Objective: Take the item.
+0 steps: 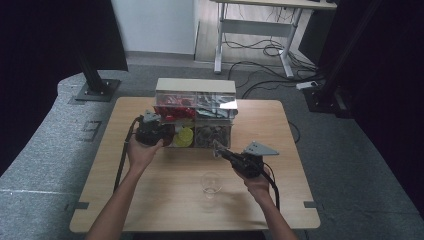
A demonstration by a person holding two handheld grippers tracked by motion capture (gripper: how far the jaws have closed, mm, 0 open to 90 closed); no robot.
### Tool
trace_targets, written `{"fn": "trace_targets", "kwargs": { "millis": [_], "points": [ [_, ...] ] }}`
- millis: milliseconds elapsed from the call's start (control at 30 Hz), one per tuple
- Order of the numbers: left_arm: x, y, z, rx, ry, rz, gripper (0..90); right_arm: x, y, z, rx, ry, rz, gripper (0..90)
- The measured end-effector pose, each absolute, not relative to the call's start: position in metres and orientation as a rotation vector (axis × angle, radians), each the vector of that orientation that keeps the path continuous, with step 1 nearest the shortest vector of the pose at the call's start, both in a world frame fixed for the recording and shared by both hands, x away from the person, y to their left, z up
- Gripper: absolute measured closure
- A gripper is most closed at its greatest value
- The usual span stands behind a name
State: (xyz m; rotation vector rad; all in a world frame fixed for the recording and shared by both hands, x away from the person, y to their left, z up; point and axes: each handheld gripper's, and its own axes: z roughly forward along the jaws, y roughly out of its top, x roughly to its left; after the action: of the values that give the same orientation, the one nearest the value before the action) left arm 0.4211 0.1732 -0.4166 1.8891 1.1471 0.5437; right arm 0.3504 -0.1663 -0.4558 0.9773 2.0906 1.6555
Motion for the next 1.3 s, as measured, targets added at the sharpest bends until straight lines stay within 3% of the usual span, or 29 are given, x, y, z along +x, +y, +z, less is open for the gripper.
{"fn": "trace_targets", "kwargs": {
  "millis": [1300],
  "points": [
    [0.422,0.171,-0.417,1.898,1.151,0.548,89.0,0.295,-0.161,-0.462,0.907,2.161,1.713,88.5]
  ]
}}
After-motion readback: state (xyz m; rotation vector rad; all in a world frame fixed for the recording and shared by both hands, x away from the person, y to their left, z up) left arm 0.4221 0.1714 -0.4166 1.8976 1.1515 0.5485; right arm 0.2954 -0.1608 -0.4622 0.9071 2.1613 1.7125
